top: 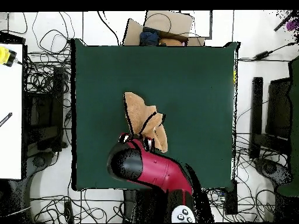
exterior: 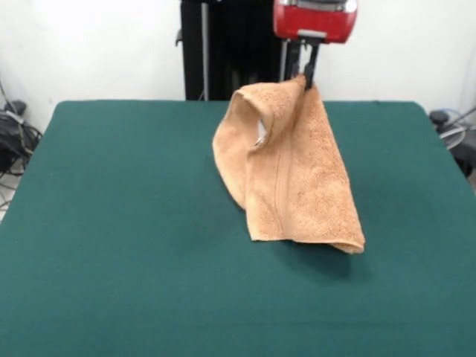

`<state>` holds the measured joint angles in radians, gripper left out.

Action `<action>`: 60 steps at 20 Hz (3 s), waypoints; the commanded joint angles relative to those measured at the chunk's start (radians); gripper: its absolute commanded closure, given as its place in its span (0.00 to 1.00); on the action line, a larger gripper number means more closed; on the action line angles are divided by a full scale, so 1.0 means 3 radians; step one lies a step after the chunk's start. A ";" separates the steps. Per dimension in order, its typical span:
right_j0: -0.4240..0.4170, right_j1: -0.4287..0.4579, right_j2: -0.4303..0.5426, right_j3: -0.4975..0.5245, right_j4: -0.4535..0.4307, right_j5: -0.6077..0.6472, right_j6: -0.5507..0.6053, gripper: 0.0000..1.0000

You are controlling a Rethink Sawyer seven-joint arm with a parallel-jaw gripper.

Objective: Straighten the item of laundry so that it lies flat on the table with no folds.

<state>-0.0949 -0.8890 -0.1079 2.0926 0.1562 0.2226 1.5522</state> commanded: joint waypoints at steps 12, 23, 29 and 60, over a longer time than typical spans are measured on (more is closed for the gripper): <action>-0.0374 0.0834 0.0188 -0.0099 -0.0443 -0.0561 0.0410 1.00; -0.0644 0.1237 0.0376 -0.0515 -0.0619 -0.0503 0.0232 1.00; -0.0766 0.1557 0.0439 -0.0838 -0.0775 -0.0526 0.0163 1.00; -0.0806 0.1429 0.0715 -0.2532 -0.0834 0.2020 -0.0059 1.00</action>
<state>-0.3358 -0.4914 -0.0229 1.4274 -0.0770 0.8387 1.5640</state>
